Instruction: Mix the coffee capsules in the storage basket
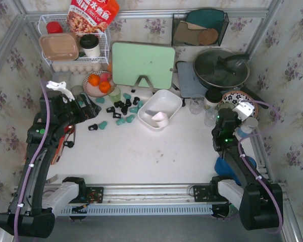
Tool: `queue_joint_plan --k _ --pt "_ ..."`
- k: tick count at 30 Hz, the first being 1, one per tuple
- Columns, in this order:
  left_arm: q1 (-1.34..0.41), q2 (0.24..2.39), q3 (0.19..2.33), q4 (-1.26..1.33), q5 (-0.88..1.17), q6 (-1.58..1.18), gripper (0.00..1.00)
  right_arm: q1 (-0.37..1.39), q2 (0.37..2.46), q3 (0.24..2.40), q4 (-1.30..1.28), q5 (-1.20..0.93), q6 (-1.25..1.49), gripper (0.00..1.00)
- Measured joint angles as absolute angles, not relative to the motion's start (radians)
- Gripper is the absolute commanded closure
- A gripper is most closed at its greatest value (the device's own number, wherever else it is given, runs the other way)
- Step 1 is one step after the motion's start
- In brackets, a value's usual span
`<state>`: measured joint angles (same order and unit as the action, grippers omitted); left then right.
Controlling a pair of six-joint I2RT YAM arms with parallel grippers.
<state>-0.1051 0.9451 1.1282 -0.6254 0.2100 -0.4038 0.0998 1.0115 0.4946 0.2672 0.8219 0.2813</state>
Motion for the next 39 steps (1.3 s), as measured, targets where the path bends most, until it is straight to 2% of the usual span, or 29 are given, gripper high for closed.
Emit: queue_joint_plan --k 8,13,19,31,39 --pt "-0.105 0.942 1.128 -0.625 0.227 -0.413 0.0 -0.007 1.058 0.431 0.199 0.764 0.418 1.0" --pt "-0.105 0.936 1.126 -0.625 0.229 -0.413 0.0 -0.054 1.084 0.392 0.284 0.701 0.524 0.97" --pt "-0.105 0.933 1.126 -0.625 0.229 -0.413 0.0 -0.07 1.145 0.397 0.341 0.604 0.572 1.0" --pt "-0.105 0.933 1.125 -0.625 0.229 -0.416 0.0 -0.072 0.931 0.449 0.173 0.582 0.473 1.0" --pt "-0.105 0.931 1.125 -0.625 0.229 -0.416 0.0 -0.065 0.92 0.51 0.079 0.544 0.442 1.0"
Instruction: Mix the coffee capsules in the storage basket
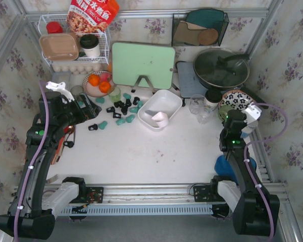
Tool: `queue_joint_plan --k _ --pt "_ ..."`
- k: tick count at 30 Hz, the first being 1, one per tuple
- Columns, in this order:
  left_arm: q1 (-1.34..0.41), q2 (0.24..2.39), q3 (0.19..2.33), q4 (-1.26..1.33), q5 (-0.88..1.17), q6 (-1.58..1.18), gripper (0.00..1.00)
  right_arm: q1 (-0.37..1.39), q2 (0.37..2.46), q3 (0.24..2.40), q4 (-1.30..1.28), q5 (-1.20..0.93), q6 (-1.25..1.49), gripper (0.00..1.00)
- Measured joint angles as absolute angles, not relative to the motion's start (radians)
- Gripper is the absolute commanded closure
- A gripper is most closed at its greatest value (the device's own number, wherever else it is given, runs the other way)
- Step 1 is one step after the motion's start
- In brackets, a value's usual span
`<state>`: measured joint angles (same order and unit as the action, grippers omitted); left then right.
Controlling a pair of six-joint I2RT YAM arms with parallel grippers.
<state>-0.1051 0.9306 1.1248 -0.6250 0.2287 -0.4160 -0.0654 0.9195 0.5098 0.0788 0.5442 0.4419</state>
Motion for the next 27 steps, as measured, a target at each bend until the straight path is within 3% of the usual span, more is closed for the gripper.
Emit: queue_joint_plan --k 12,15,17,21,27 --pt "-0.105 0.925 1.125 -0.625 0.229 -0.416 0.0 -0.067 1.23 0.512 0.135 0.473 0.442 0.99" --pt "-0.105 0.924 1.125 -0.625 0.229 -0.416 0.0 -0.067 1.295 0.546 0.177 0.472 0.441 0.53" --pt "-0.105 0.924 1.124 -0.625 0.229 -0.416 0.0 -0.065 1.322 0.564 0.183 0.474 0.438 0.37" --pt "-0.105 0.924 1.124 -0.625 0.229 -0.416 0.0 -0.067 1.307 0.579 0.167 0.492 0.432 0.29" --pt "-0.105 0.926 1.124 -0.625 0.229 -0.416 0.0 -0.059 1.196 0.585 0.123 0.502 0.399 0.28"
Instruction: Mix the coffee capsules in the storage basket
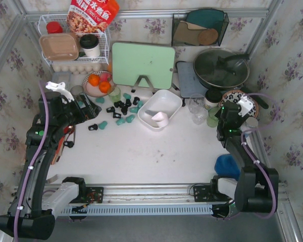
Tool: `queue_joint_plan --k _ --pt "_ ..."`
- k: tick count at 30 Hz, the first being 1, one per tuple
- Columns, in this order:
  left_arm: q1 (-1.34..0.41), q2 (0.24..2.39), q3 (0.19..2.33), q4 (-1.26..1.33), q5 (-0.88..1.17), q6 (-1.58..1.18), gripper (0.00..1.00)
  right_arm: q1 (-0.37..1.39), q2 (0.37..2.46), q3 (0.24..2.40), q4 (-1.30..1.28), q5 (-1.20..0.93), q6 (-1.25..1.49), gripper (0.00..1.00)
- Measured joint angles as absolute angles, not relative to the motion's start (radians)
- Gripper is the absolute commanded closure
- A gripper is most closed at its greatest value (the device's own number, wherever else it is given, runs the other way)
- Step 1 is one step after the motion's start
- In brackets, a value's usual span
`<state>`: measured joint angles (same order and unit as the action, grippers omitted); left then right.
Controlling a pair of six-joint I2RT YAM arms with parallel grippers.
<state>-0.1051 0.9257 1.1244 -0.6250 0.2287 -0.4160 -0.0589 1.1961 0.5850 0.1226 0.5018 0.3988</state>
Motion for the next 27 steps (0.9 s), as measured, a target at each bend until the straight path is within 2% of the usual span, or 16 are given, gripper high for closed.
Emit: queue_joint_plan --k 7,16,19,21,24,27 --pt "-0.105 0.928 1.124 -0.625 0.229 -0.416 0.0 0.166 1.109 0.682 0.049 0.489 0.33 0.31" --pt "-0.105 0.936 1.123 -0.625 0.214 -0.416 0.0 0.477 1.374 0.933 -0.031 0.24 0.189 0.24" --pt "-0.105 0.943 1.123 -0.625 0.209 -0.414 0.0 0.566 1.451 1.0 -0.06 0.222 0.149 0.28" --pt "-0.105 0.945 1.123 -0.625 0.209 -0.412 0.0 0.609 1.501 1.05 -0.101 0.221 0.14 0.33" --pt "-0.105 0.948 1.123 -0.625 0.209 -0.412 0.0 0.622 1.564 1.101 -0.161 0.268 0.145 0.42" --pt "-0.105 0.949 1.123 -0.625 0.209 -0.412 0.0 0.627 1.602 1.108 -0.21 0.301 0.154 0.45"
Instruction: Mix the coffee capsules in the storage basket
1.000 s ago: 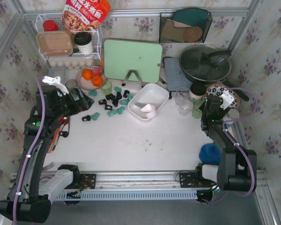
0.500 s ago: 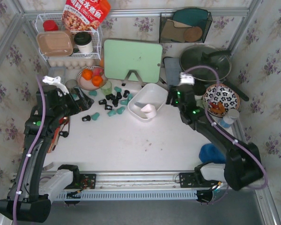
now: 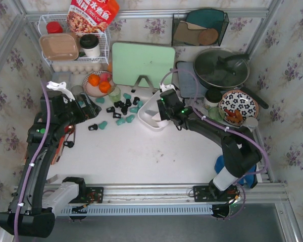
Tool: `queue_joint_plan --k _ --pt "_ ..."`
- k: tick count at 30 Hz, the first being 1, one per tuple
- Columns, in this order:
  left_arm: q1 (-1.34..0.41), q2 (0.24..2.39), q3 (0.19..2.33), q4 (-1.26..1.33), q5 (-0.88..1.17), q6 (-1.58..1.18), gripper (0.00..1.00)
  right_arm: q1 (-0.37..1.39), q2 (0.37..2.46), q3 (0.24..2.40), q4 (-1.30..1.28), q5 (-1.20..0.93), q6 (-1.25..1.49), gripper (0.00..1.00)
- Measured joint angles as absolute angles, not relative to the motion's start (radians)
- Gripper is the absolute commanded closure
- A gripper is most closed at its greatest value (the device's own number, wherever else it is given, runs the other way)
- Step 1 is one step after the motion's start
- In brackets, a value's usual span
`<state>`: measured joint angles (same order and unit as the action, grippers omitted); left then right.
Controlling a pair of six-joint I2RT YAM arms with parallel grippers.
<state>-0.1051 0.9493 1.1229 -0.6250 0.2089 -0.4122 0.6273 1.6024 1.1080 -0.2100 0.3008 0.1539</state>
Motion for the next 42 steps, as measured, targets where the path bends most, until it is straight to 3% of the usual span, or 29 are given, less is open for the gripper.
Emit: queue_joint_plan --k 8,16,28,38,42 --pt "-0.105 0.949 1.123 -0.625 0.21 -0.413 0.0 0.628 1.644 1.106 -0.241 0.308 0.182 0.67" --pt "-0.105 0.936 1.123 -0.625 0.21 -0.413 0.0 0.628 1.639 1.133 -0.283 0.302 0.188 1.0" --pt "-0.105 0.924 1.123 -0.625 0.21 -0.412 0.0 0.627 1.449 1.145 -0.332 0.418 0.175 1.0" --pt "-0.105 0.91 1.122 -0.625 0.218 -0.413 0.0 0.415 0.89 0.671 -0.292 0.546 0.345 1.0" --pt "-0.105 0.89 1.119 -0.624 0.219 -0.414 0.0 0.388 0.719 0.588 -0.345 0.577 0.459 1.0"
